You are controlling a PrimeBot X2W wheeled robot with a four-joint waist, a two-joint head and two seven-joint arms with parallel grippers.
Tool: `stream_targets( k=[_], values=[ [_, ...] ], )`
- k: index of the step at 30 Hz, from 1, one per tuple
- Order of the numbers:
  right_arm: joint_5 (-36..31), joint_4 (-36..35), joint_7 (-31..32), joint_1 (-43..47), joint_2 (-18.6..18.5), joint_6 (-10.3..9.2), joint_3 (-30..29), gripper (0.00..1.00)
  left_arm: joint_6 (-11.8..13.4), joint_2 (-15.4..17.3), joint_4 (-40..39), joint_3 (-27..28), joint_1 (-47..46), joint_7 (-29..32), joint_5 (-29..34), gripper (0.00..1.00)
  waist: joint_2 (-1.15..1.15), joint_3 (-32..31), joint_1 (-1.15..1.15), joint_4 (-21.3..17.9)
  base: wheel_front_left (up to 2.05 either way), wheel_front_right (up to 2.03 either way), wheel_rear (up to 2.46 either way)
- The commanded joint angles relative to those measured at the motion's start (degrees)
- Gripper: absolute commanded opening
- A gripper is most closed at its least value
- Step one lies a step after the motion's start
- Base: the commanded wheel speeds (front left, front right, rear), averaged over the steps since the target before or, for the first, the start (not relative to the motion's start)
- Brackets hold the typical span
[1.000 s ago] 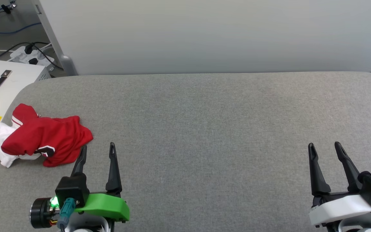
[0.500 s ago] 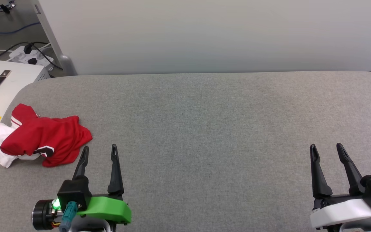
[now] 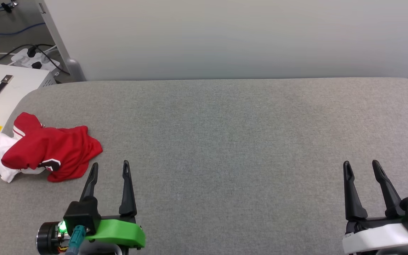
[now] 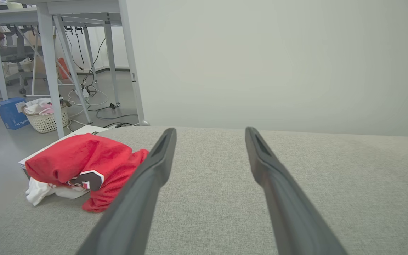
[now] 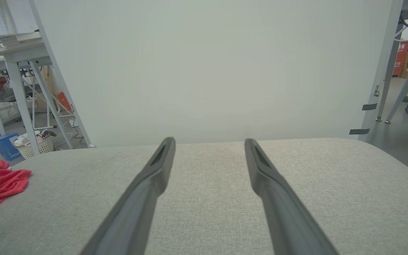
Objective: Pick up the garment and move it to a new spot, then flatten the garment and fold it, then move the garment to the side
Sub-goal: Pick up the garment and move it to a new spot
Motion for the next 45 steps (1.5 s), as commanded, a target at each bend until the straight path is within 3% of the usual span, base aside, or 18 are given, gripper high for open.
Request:
stream_targets(
  k=[1, 10, 24, 36, 45],
  values=[
    [0.53, -0.61, -0.64, 0.81, -0.02, -0.04, -0.08, 1.0, -0.15, -0.23, 0.19, -0.07, 0.82, -0.63, -0.55, 1.0, 0.0, 0.19, 0.0, 0.38, 0.0, 0.0, 0.0],
    [0.13, -1.36, -1.69, 0.83, -0.03, -0.04, 0.82, 1.0, 0.5, -0.25, 0.77, 0.65, 0.24, -1.69, -1.22, 1.0, 0.0, 1.3, 0.0, 4.23, 0.0, 0.0, 0.0],
    [-2.3, -1.79, -2.04, -0.25, -0.03, -0.04, 2.45, 1.0, 0.68, -0.26, 0.95, 3.65, -1.01, -2.05, -3.71, 1.0, 0.0, 3.74, 0.0, 16.01, 0.0, 0.0, 0.0],
    [-3.89, -2.0, -2.04, -1.68, -0.03, -0.04, 3.04, 1.0, 1.08, -0.26, 0.69, 5.62, -1.72, -2.05, -5.83, 1.0, 0.0, 5.54, 0.0, 23.58, 0.0, 0.0, 0.0],
    [-4.28, -1.8, -2.04, -2.29, -0.03, -0.04, 3.09, 1.0, 0.3, -0.26, 1.28, 6.89, -1.89, -2.05, -6.4, 1.0, 0.0, 6.21, 0.0, 24.83, 0.0, 0.0, 0.0]
  ],
)
